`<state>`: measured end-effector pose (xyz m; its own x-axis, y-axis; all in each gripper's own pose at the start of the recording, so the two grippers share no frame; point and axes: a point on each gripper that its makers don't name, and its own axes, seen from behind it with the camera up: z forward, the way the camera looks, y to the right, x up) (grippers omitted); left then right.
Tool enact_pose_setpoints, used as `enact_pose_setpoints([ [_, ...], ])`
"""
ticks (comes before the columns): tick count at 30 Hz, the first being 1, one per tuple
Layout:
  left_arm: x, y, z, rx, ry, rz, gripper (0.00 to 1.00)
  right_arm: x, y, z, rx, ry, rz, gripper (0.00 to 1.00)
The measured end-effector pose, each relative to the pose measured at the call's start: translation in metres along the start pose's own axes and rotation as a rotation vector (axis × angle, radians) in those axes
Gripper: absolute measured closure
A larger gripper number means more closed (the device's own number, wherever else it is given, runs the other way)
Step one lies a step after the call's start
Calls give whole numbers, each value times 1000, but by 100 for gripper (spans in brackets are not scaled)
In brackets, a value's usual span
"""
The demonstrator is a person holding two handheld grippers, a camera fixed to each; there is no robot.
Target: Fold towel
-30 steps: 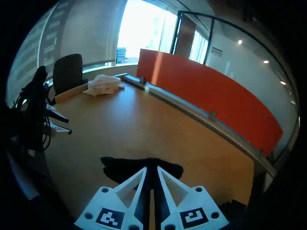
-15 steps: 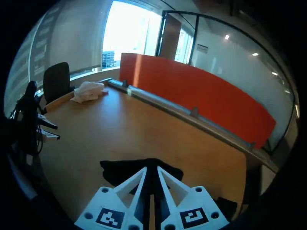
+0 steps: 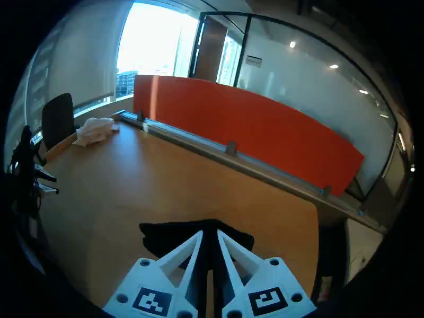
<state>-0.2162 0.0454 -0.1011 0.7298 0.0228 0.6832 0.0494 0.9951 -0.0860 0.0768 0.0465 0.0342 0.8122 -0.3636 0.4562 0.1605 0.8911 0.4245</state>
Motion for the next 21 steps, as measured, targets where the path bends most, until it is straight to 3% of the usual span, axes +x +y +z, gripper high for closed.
enact_pose_setpoints([
  [9,3,2,3,7,-5,1,7,-3,55,3,-56,-15,23,95],
  [21,9,8,6,13,-7,13,7,-10,110,7,-112,-50,23,95],
])
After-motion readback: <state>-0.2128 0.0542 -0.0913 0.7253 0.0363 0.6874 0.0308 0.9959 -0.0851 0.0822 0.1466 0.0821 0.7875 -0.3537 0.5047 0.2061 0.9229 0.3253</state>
